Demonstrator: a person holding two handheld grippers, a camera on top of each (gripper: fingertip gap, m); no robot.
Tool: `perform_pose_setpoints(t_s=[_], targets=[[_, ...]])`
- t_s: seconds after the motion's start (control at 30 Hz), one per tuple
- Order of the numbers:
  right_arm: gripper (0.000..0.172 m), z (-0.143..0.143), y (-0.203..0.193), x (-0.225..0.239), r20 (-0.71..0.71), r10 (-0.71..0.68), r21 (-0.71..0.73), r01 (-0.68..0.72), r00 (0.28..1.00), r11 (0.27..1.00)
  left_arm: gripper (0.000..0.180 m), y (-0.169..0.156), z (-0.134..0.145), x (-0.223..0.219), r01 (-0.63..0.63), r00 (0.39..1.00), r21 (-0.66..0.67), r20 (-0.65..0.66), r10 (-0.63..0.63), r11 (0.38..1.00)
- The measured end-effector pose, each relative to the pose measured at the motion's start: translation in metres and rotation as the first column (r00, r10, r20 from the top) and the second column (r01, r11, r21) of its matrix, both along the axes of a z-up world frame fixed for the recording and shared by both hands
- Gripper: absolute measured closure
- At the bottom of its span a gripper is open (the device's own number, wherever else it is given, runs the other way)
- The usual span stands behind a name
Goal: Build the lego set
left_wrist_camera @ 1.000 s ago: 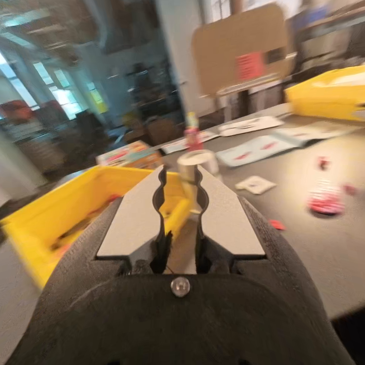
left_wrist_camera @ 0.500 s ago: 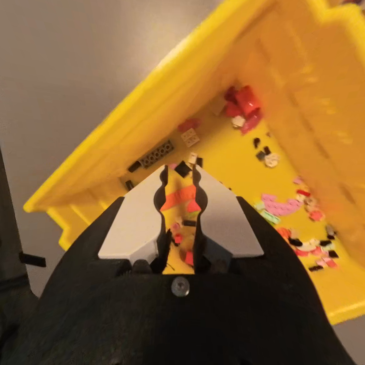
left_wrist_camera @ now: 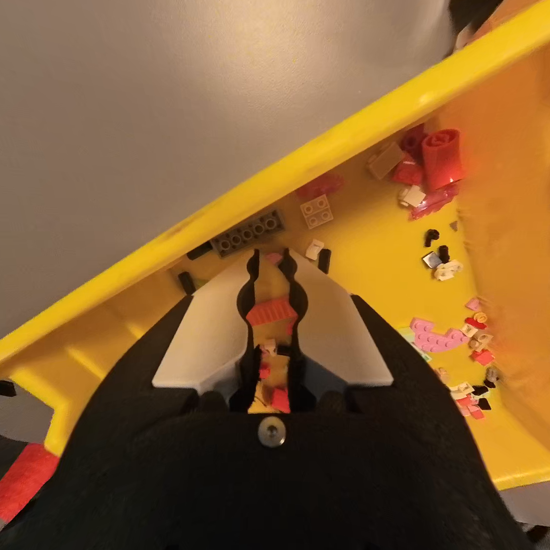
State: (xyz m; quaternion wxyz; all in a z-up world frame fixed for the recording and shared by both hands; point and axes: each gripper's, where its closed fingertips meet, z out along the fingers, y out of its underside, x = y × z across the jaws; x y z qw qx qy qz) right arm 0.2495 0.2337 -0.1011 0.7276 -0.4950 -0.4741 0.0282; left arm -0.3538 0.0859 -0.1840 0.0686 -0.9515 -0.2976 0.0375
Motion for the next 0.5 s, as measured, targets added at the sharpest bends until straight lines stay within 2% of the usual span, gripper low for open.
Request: perform_pose_setpoints(t_s=[0.5], targets=[[0.172, -0.0029, 0.0, -0.0011, 0.015, 0.002, -0.007, -0.002, 1.0, 1.0, 0.173, 0.0006, -0.0008, 0.0063, 0.014, 1.0, -0.004, -0.023, -0.014, 1.0]])
